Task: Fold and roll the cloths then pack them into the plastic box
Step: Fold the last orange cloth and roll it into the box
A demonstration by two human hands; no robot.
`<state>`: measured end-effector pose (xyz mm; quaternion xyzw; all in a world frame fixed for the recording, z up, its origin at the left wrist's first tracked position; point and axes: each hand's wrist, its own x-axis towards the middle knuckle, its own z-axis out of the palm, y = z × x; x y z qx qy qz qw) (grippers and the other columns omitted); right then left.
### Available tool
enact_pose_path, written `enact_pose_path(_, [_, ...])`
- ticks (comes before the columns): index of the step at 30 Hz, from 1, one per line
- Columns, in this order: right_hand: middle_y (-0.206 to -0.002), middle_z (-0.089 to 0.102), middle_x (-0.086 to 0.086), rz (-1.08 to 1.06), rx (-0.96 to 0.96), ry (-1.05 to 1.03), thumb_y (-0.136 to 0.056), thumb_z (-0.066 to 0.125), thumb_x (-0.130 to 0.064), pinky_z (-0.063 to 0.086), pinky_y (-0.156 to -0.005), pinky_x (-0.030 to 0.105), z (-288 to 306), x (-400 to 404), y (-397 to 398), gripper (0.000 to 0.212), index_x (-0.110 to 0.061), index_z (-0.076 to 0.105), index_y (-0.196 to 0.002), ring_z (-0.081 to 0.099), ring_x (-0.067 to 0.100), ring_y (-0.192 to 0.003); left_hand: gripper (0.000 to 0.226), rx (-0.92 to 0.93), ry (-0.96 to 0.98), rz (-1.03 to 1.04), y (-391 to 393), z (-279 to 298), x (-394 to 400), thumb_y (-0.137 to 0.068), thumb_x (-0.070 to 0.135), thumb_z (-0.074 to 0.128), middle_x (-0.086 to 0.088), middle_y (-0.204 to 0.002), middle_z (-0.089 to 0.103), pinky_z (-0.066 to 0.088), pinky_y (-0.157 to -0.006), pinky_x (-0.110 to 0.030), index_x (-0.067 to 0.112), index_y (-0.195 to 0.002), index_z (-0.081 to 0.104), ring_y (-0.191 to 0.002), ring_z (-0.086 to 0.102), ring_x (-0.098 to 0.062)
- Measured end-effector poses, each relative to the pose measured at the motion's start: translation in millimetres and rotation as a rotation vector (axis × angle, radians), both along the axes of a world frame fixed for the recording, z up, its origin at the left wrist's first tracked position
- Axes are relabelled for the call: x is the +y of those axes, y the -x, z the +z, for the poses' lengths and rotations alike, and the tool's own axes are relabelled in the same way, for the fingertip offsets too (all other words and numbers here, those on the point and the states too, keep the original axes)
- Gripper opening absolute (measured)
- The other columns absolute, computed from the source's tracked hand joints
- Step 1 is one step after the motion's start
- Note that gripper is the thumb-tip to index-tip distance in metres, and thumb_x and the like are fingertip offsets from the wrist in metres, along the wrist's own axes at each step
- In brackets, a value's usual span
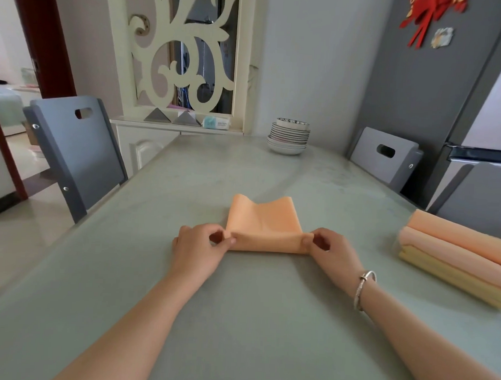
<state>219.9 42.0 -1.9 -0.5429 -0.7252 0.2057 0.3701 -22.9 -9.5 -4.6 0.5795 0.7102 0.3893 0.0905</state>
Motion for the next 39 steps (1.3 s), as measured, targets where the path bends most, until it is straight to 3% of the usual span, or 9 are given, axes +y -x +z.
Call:
enact_pose_path(5, [-0.070, 0.054, -0.011, -0.054, -0.084, 0.092, -0.090, 0.058, -0.032, 0.036, -0.061, 0.023, -3, 4, 5, 0.012, -0.022, 0.056, -0.083, 0.050, 0.009, -0.068, 0.024, -0.023, 0.089, 0.065, -1, -3, 7, -0.085, 0.049, 0.059, 0.019, -0.072, 0.053, 0.032, -0.081, -0.032, 0.029, -0.074, 0.053, -0.103, 0.050, -0.023])
enact_pose_path(8, [-0.073, 0.055, -0.014, -0.087, -0.215, 0.072, -0.091, 0.054, -0.039, 0.041, -0.081, 0.032, -2, 5, 8, 0.014, -0.027, 0.052, -0.084, 0.053, 0.015, -0.081, 0.023, -0.022, 0.105, 0.101, -8, -2, 8, -0.086, 0.046, 0.058, 0.013, -0.084, 0.059, 0.025, -0.081, -0.031, 0.026, -0.091, 0.049, -0.107, 0.042, -0.022])
enact_pose_path(13, [-0.083, 0.055, -0.009, -0.096, -0.471, -0.101, -0.092, 0.049, -0.040, 0.031, -0.079, 0.031, 2, 3, 10, 0.022, -0.024, 0.042, -0.105, 0.049, 0.017, -0.092, 0.032, 0.145, 0.013, 0.113, -14, -5, 9, -0.086, 0.035, 0.063, 0.004, -0.113, 0.048, 0.028, -0.086, -0.033, 0.027, -0.112, 0.046, -0.110, 0.038, -0.025])
enact_pose_path(16, [-0.101, 0.049, -0.005, -0.030, -0.540, -0.326, -0.091, 0.053, -0.026, 0.031, -0.081, 0.029, 0, 5, 9, 0.019, -0.024, 0.050, -0.110, 0.044, 0.020, -0.100, 0.016, 0.344, -0.078, 0.022, -19, -4, 7, -0.092, 0.030, 0.054, 0.010, -0.112, 0.050, 0.026, -0.086, -0.029, 0.030, -0.108, 0.059, -0.110, 0.037, -0.020])
enact_pose_path(20, [-0.094, 0.064, 0.000, 0.134, -0.622, -0.413, -0.085, 0.055, -0.003, 0.032, -0.077, 0.025, -3, 7, 7, 0.021, -0.016, 0.067, -0.097, 0.057, 0.027, -0.092, 0.025, 0.489, -0.073, -0.053, -16, -2, 3, -0.095, 0.032, 0.044, 0.012, -0.109, 0.053, 0.025, -0.087, -0.030, 0.029, -0.111, 0.064, -0.112, 0.038, -0.019])
enact_pose_path(27, [-0.102, 0.062, -0.018, 0.083, -0.369, -0.132, -0.086, 0.054, -0.021, 0.037, -0.094, 0.025, -3, -3, -5, 0.029, -0.031, 0.063, -0.112, 0.045, 0.008, -0.100, 0.032, 0.400, 0.026, -0.072, -6, 2, -5, -0.086, 0.040, 0.050, 0.016, -0.108, 0.055, 0.029, -0.086, -0.029, 0.037, -0.116, 0.061, -0.109, 0.041, -0.015])
enact_pose_path(32, [-0.084, 0.060, -0.020, 0.003, -0.164, -0.050, -0.086, 0.060, -0.027, 0.037, -0.075, 0.023, -4, -4, -5, 0.004, -0.031, 0.061, -0.086, 0.044, 0.010, -0.090, 0.016, 0.178, 0.000, -0.021, -1, 4, -7, -0.085, 0.046, 0.061, 0.015, -0.088, 0.062, 0.031, -0.082, -0.032, 0.031, -0.088, 0.067, -0.101, 0.048, -0.019])
enact_pose_path(35, [-0.081, 0.060, -0.013, 0.024, -0.004, 0.019, -0.086, 0.063, -0.032, 0.033, -0.061, 0.017, -3, -5, -6, 0.011, -0.024, 0.058, -0.081, 0.048, 0.007, -0.075, 0.021, -0.030, 0.074, -0.022, 9, 1, -5, -0.083, 0.049, 0.062, 0.012, -0.075, 0.060, 0.039, -0.085, -0.034, 0.032, -0.072, 0.061, -0.098, 0.055, -0.025])
enact_pose_path(39, [-0.082, 0.060, -0.010, -0.002, -0.031, 0.051, -0.085, 0.063, -0.037, 0.034, -0.068, 0.023, -8, 1, -5, 0.016, -0.028, 0.052, -0.076, 0.052, 0.014, -0.087, 0.037, 0.077, 0.149, 0.056, 4, 0, -3, -0.090, 0.052, 0.051, 0.007, -0.077, 0.057, 0.034, -0.081, -0.031, 0.025, -0.065, 0.048, -0.102, 0.048, -0.025])
